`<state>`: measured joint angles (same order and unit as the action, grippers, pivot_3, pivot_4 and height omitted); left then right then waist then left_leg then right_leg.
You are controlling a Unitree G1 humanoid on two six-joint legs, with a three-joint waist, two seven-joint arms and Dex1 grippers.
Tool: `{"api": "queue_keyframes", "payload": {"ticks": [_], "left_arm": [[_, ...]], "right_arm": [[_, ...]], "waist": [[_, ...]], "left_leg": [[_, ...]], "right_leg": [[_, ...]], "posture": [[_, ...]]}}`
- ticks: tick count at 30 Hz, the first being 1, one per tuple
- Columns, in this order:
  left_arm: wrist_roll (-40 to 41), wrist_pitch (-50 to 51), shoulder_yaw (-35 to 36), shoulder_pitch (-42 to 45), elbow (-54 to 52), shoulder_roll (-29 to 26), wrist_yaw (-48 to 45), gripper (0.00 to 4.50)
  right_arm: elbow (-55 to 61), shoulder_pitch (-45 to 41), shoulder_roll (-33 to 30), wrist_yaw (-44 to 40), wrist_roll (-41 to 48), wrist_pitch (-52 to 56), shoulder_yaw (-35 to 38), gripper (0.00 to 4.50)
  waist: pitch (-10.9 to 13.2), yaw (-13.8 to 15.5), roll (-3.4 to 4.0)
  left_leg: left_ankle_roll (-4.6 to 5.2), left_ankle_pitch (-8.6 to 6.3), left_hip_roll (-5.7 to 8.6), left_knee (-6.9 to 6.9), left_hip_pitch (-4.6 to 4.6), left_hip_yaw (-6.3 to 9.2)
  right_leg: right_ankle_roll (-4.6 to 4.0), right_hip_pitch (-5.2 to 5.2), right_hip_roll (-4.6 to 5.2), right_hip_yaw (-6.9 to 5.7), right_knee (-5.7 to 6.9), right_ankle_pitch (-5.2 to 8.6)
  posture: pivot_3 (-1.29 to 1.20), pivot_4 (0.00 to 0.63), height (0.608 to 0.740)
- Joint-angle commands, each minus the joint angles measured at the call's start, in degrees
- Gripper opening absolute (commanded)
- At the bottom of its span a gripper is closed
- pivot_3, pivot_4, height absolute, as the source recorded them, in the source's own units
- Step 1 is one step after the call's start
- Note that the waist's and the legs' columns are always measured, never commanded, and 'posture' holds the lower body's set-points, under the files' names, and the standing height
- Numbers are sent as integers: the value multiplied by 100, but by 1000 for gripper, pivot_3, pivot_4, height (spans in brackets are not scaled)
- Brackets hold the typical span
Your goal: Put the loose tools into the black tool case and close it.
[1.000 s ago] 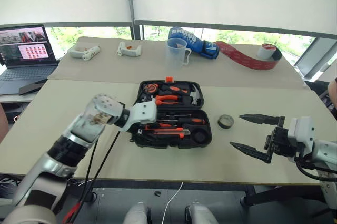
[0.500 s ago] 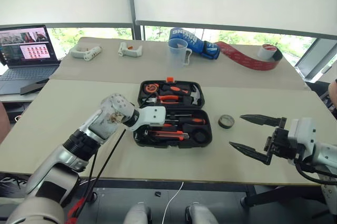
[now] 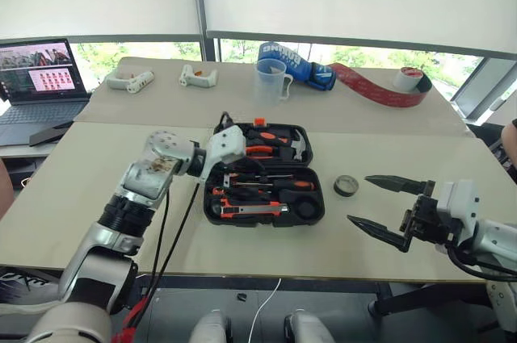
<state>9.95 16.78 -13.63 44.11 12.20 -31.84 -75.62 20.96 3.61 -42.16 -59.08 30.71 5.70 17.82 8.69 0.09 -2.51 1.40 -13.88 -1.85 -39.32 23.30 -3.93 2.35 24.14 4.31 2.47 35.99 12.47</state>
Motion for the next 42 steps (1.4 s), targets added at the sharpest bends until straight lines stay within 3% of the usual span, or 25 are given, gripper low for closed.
{"api": "queue_keyframes", "payload": {"ticks": [1,7,8,17,25,29,37,42], "left_arm": [[-95,-620,-63,-340,65,35,20,2208],[-231,-652,-95,-587,340,360,458,147],[-275,-557,-136,-598,401,393,508,60],[-651,-971,-517,-872,541,456,496,60],[-1578,-1178,-1118,-1046,830,433,912,60],[-1820,-1240,-1215,-1079,908,522,1191,60],[-904,-1448,-445,-1286,453,594,1066,60],[386,-1123,588,-1311,64,645,887,60]], "right_arm": [[180,-47,42,70,122,22,1,4500],[216,-45,88,148,141,53,-66,4500],[229,-36,99,159,134,53,-83,4500],[352,41,147,271,136,113,-90,4500],[378,91,234,372,68,103,-145,4500],[349,23,275,410,30,94,-214,4500],[277,116,311,495,6,-36,-111,4500],[59,460,342,563,2,-234,404,4500]], "waist": [[0,4,0],[0,56,0],[0,59,0],[-4,55,6],[-45,58,33],[-70,69,59],[-91,46,92],[-87,55,86]], "left_leg": [[0,0,0,0,-1,-1],[0,0,1,-3,7,-1],[0,0,1,-4,6,-1],[0,0,1,-4,-2,-1],[0,-1,2,-4,-17,-1],[0,-2,1,-3,-83,-5],[1,-3,-9,1,-120,4],[11,-9,0,8,-66,5]], "right_leg": [[0,-1,1,1,0,0],[1,2,2,-2,-1,-1],[1,1,2,-2,-1,-1],[1,-6,1,-1,0,-1],[2,-25,3,-1,-3,0],[31,-101,3,-9,-15,26],[10,-128,11,0,-14,52],[10,-82,7,-2,-13,23]], "posture": [[0,150,740],[0,150,740],[0,150,740],[0,150,740],[0,150,740],[0,150,740],[0,150,740],[0,150,740]]}}
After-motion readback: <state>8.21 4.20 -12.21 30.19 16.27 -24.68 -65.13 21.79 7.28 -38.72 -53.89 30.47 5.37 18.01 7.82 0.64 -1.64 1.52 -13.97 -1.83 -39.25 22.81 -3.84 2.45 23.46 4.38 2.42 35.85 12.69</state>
